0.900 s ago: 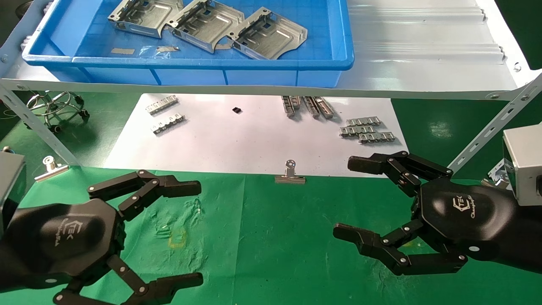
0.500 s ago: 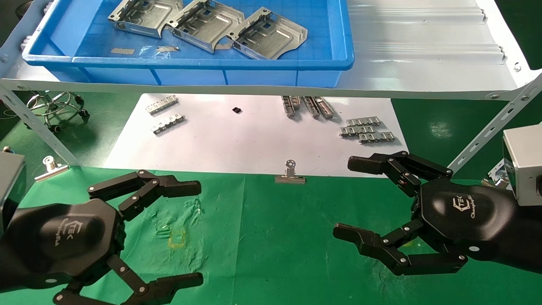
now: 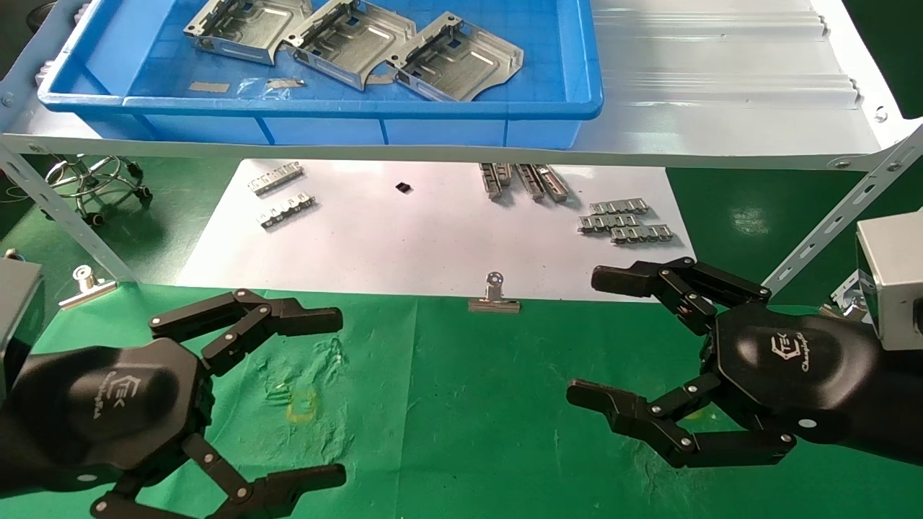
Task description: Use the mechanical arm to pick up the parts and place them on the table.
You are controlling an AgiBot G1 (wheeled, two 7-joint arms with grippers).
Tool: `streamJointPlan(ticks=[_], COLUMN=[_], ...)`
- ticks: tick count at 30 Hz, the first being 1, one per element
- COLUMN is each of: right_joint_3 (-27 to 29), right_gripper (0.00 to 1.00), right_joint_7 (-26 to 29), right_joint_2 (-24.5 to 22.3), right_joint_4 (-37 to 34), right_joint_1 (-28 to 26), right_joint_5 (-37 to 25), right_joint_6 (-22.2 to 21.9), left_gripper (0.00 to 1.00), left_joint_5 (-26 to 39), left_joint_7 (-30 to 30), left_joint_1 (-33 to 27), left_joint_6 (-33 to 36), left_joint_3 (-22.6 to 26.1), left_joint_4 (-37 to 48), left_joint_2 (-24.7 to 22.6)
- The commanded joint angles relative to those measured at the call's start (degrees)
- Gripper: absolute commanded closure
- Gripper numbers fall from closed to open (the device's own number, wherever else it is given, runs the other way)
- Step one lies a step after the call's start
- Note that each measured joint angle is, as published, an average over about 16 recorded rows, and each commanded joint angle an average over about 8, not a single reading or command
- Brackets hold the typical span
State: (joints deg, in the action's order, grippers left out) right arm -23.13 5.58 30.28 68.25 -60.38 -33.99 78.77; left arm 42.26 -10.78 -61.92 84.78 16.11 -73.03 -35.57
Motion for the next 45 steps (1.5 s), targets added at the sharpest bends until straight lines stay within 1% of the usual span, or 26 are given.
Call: streamJointPlan(ticks=[1, 8, 14, 18, 23, 30, 37, 41, 45], right_joint_3=[0.0, 0.0, 0.0, 0.0, 0.0, 0.0, 0.0, 0.0, 0.0], right_gripper=[1.0, 1.0, 1.0, 1.0, 1.0, 1.0, 1.0, 1.0, 1.0], right_joint_7=[0.0, 0.0, 0.0, 0.0, 0.0, 0.0, 0.0, 0.0, 0.0], right_joint_2=[0.0, 0.0, 0.0, 0.0, 0.0, 0.0, 0.0, 0.0, 0.0], right_joint_4=[0.0, 0.0, 0.0, 0.0, 0.0, 0.0, 0.0, 0.0, 0.0], right_joint_1=[0.0, 0.0, 0.0, 0.0, 0.0, 0.0, 0.0, 0.0, 0.0], right_joint_5=[0.0, 0.0, 0.0, 0.0, 0.0, 0.0, 0.0, 0.0, 0.0], right_joint_6=[0.0, 0.0, 0.0, 0.0, 0.0, 0.0, 0.0, 0.0, 0.0], left_gripper=[0.0, 0.0, 0.0, 0.0, 0.0, 0.0, 0.0, 0.0, 0.0], left_joint_5=[0.0, 1.8, 3.5, 5.0, 8.0, 12.3, 18.0, 21.6, 23.8], left_joint_7=[0.0, -0.2, -0.1, 0.2, 0.5, 1.0, 3.2, 5.9, 9.8], left_joint_1=[0.0, -1.5, -4.2, -7.0, -12.1, -20.6, -29.9, -35.4, -39.8], left_joint_6=[0.0, -4.2, -7.9, -10.3, -13.5, -18.1, -21.7, -23.1, -24.6], left_joint_3=[0.0, 0.5, 1.0, 1.6, 2.9, 5.0, 7.9, 9.8, 10.9], left_joint_4=[0.0, 1.5, 3.9, 6.4, 10.8, 20.3, 32.2, 39.9, 47.6], left_joint_2=[0.1, -2.8, -6.1, -8.7, -12.8, -19.2, -25.5, -29.0, -32.5])
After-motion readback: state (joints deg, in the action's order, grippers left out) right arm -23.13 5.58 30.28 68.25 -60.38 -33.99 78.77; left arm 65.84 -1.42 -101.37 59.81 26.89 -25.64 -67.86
